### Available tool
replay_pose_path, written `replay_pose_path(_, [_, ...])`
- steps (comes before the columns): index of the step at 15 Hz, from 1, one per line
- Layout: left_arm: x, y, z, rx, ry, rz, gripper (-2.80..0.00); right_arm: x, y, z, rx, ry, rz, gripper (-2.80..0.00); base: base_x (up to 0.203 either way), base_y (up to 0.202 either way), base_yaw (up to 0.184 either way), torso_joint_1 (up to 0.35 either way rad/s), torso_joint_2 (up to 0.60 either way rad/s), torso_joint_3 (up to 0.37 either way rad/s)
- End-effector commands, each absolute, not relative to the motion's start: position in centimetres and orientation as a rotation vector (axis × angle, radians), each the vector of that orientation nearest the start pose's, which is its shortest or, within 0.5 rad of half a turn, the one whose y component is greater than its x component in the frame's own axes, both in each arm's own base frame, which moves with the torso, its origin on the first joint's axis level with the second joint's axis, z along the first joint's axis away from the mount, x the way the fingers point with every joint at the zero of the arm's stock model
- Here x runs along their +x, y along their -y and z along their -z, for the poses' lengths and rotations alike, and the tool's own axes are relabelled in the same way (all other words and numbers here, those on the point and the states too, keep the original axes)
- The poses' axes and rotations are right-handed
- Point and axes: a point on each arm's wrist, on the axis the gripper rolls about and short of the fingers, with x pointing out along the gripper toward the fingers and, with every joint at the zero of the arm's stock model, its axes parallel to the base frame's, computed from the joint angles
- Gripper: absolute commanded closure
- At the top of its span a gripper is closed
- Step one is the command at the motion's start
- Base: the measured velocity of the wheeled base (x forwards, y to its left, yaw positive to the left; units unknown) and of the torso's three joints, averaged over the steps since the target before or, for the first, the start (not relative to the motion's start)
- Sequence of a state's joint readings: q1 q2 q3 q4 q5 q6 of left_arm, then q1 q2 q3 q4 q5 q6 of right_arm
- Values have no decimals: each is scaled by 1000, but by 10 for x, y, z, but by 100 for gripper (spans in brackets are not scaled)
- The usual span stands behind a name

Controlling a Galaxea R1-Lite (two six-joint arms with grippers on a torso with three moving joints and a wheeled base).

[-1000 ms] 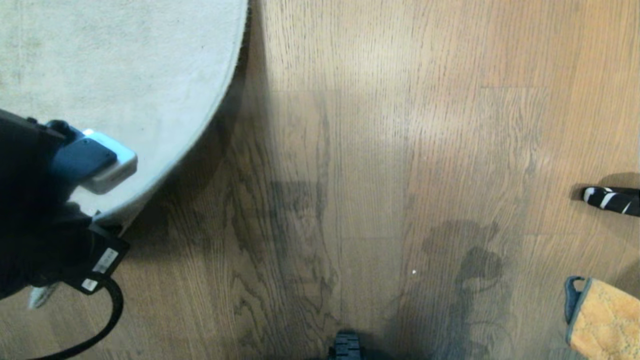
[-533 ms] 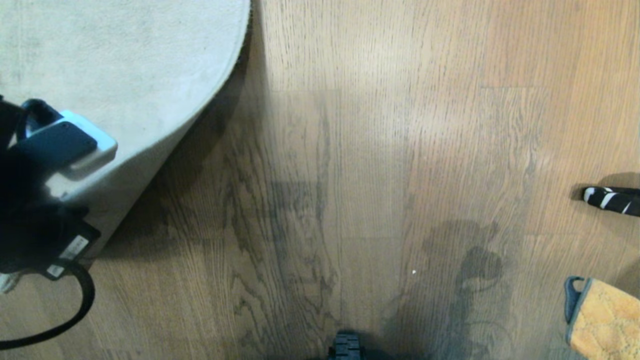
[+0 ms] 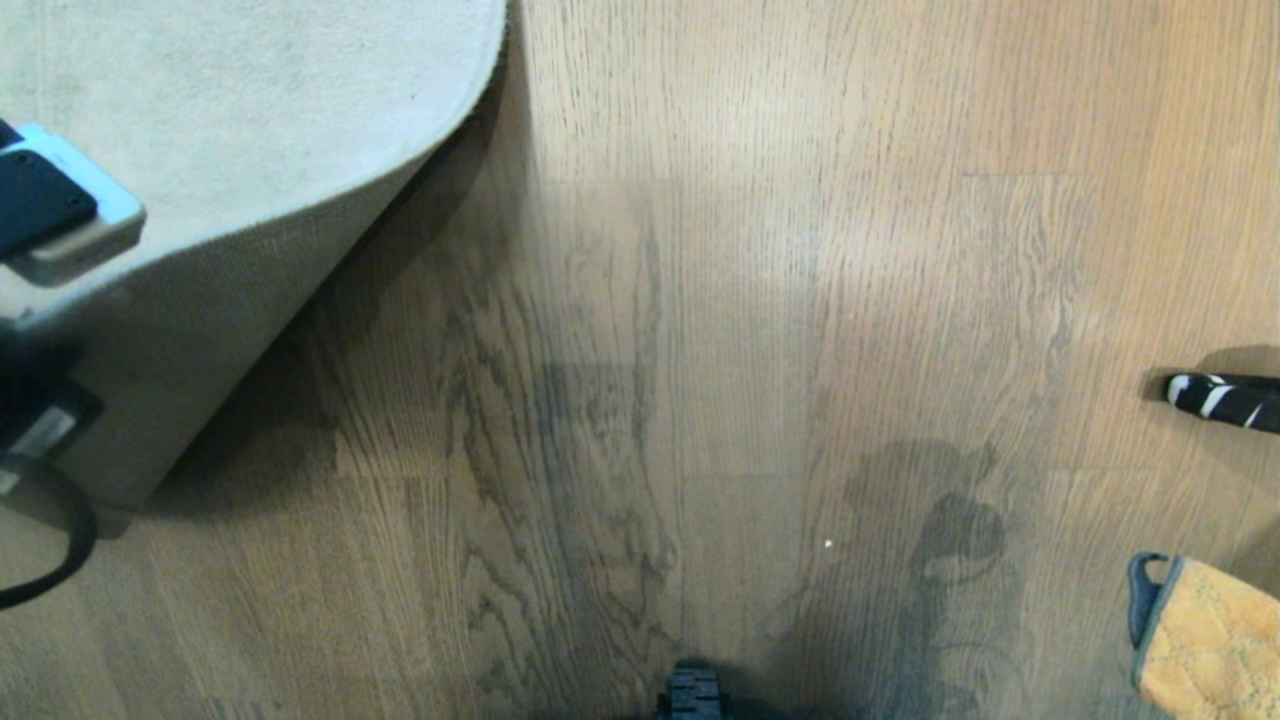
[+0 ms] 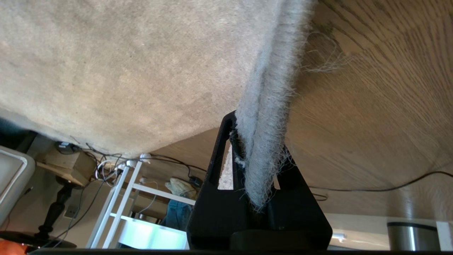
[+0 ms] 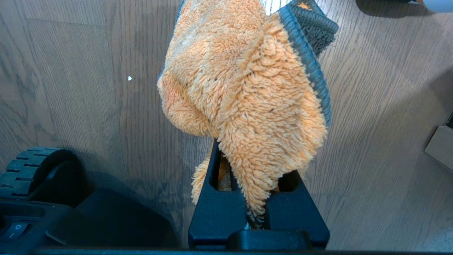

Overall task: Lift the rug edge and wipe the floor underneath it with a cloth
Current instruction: Lift up the carpet

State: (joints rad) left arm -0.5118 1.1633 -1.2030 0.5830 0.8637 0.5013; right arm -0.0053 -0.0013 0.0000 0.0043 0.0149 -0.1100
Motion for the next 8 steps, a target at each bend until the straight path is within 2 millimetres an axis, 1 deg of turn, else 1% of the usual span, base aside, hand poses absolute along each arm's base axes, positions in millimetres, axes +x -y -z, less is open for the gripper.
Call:
replay_pose_path(1, [122, 48, -313, 823, -493, -251, 0, -23, 0, -75, -110, -4, -9, 0, 0, 0, 0, 0, 0, 0])
replay_pose_path(8, [118, 43, -309, 812, -499, -282, 0, -23, 0, -75, -110, -4, -9, 0, 0, 0, 0, 0, 0, 0])
